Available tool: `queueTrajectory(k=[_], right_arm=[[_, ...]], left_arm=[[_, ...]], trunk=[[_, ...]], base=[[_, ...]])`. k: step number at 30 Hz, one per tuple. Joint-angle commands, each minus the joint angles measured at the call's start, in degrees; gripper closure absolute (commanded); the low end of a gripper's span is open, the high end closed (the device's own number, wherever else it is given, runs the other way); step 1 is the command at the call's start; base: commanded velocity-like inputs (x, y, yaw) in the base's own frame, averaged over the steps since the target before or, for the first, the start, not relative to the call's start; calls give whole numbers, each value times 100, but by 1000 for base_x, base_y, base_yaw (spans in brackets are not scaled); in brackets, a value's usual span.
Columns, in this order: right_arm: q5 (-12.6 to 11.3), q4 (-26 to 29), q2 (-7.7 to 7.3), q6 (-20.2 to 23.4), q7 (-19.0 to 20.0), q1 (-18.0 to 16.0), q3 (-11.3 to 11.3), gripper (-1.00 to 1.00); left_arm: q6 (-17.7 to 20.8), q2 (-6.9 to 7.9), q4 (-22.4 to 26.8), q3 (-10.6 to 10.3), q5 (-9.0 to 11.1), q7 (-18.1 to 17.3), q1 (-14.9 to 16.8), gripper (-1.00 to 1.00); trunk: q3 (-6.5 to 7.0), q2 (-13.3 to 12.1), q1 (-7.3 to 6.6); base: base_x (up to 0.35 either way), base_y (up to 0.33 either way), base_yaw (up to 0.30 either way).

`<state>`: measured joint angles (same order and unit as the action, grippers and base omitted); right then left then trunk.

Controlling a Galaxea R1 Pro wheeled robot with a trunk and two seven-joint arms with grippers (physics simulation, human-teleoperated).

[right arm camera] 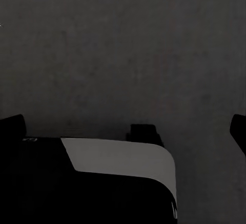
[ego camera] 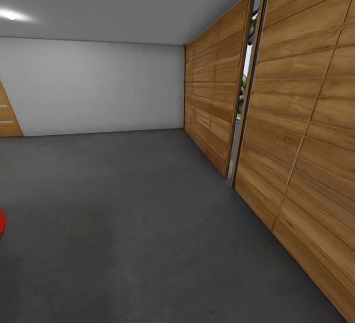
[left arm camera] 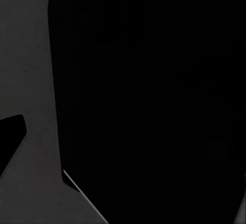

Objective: Move the two storage containers from the living room to the garage. In the garage, place one container on the floor and stack the other container on top of it (either order is fine).

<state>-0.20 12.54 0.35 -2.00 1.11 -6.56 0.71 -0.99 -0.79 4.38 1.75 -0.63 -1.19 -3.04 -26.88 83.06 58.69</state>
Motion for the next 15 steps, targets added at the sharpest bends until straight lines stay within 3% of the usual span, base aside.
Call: queueTrajectory(k=[1, 15], right_arm=[[-1, 0, 0, -20, 11, -4, 6, -100], [3, 54, -3, -19, -11, -4, 25, -100]], left_arm=[[-6, 0, 10, 18, -7, -12, -3, -100], [-6, 0, 10, 19, -7, -12, -3, -100]], trunk=[[-5, 2, 4], [-5, 2, 4]], base=[[341, 0, 0], [341, 0, 0]])
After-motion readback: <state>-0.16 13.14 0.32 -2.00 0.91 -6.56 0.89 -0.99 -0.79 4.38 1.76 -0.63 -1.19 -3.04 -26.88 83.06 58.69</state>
